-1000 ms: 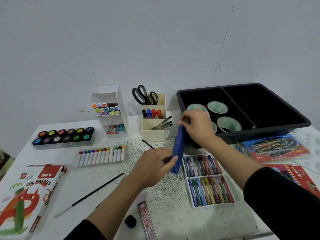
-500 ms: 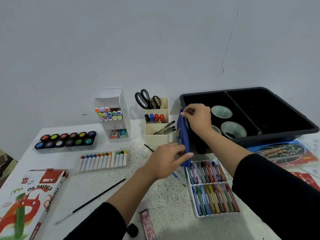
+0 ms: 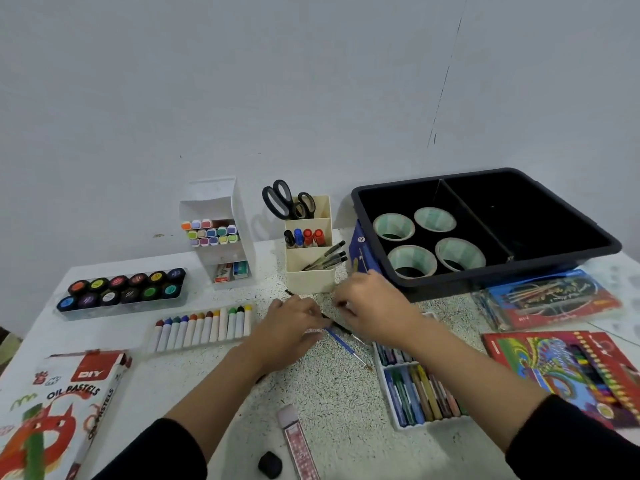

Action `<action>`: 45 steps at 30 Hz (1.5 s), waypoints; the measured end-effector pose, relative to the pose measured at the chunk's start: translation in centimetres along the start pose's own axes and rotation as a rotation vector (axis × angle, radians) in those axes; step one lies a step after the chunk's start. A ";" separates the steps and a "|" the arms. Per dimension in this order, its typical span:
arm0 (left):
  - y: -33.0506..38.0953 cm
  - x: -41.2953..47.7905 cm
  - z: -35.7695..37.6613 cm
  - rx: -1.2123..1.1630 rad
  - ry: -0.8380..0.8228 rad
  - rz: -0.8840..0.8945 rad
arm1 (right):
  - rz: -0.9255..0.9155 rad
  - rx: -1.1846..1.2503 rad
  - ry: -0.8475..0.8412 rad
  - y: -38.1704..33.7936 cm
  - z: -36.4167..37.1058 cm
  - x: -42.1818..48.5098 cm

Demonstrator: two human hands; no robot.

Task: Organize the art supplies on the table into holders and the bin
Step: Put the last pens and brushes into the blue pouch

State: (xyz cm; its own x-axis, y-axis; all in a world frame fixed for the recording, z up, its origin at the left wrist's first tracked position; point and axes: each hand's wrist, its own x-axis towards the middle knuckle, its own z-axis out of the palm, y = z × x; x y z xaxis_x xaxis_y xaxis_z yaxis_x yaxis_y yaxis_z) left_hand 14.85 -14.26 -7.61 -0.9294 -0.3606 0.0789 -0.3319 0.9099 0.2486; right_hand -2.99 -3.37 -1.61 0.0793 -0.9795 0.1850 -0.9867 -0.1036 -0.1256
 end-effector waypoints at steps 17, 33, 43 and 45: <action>-2.5 -3.4 -4.7 -0.148 0.194 0.088 | 0.223 -0.122 -0.378 -3.7 0.3 2.6; 0.7 0.9 -13.4 -0.749 0.518 -0.239 | 0.545 1.504 0.676 -0.8 -6.4 4.0; 0.0 8.4 -17.0 -0.818 0.616 -0.234 | 0.481 1.149 0.913 2.2 -8.1 8.7; -0.8 9.9 -17.0 -0.696 0.623 -0.239 | 0.462 1.008 0.886 2.8 -8.2 9.7</action>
State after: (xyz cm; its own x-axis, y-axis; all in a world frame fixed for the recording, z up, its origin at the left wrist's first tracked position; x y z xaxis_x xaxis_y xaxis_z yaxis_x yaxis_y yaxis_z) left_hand 8.66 -22.02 9.37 -0.5303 -0.7474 0.4002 -0.1448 0.5450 0.8258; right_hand -6.16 -11.71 7.85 -0.7030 -0.5670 0.4292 -0.3462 -0.2543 -0.9030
